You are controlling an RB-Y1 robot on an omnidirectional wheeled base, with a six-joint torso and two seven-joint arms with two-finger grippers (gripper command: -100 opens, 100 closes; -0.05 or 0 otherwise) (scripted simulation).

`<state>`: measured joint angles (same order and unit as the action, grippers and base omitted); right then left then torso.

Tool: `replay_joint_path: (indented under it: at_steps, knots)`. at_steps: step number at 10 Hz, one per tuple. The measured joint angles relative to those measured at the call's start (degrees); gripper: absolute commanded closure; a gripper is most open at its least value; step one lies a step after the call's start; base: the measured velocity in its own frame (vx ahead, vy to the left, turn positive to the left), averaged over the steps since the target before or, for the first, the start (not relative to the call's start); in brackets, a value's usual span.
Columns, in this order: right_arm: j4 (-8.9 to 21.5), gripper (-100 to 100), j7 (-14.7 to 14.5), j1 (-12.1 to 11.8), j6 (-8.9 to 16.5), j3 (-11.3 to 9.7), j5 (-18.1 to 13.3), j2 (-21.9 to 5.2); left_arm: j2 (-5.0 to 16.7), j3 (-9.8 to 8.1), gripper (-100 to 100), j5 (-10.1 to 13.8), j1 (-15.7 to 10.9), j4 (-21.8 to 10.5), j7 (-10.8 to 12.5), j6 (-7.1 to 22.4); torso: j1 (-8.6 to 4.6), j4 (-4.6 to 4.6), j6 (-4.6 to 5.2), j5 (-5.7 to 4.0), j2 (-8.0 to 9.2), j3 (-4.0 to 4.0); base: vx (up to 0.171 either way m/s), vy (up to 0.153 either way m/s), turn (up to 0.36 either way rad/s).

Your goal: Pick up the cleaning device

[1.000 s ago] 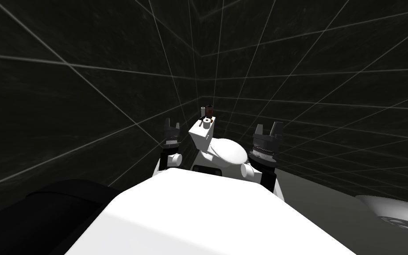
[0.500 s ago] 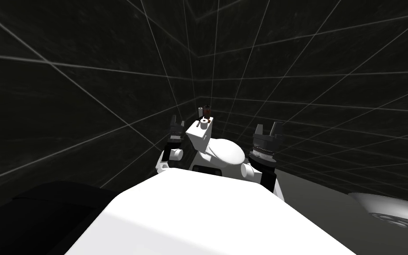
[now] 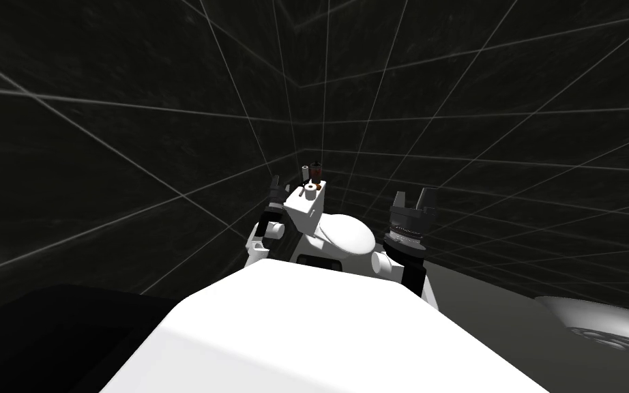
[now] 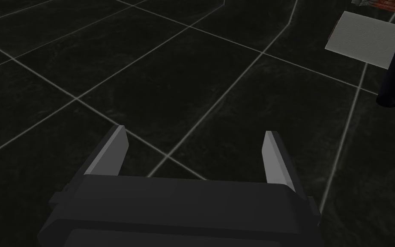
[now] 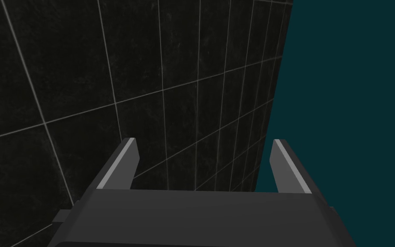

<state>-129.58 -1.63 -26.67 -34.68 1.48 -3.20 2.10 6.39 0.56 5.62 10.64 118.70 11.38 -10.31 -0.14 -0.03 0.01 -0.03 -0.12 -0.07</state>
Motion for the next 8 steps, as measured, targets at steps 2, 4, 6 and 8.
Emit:
replay_joint_path:
  at_steps: [2,4,6,8]
  knots:
    - [0.0,0,0.0,0.0,0.0,0.0,0.0,0.0,1.3,0.04,-100,0.4,-2.6,-1.6,1.9,3.4,-0.06,0.01,-0.01,-0.02,0.02,0.01,0.015,-0.038,0.001]
    - [0.0,0,0.0,0.0,0.0,0.0,0.0,0.0,2.2,-0.34,-100,0.7,-5.6,-3.2,2.9,6.0,0.01,0.01,-0.01,0.00,0.04,0.02,0.017,-0.036,-0.012]
    - [0.0,0,0.0,0.0,0.0,0.0,0.0,0.0,2.8,-0.22,-100,0.8,-9.0,-6.2,4.1,8.4,-0.04,0.00,-0.01,-0.01,0.01,0.00,0.018,-0.049,-0.012]
    - [0.0,0,0.0,0.0,0.0,0.0,0.0,0.0,3.5,-0.21,-100,1.1,-11.8,-8.0,5.5,11.2,-0.09,0.00,-0.01,-0.02,0.01,0.01,0.022,-0.055,-0.011]
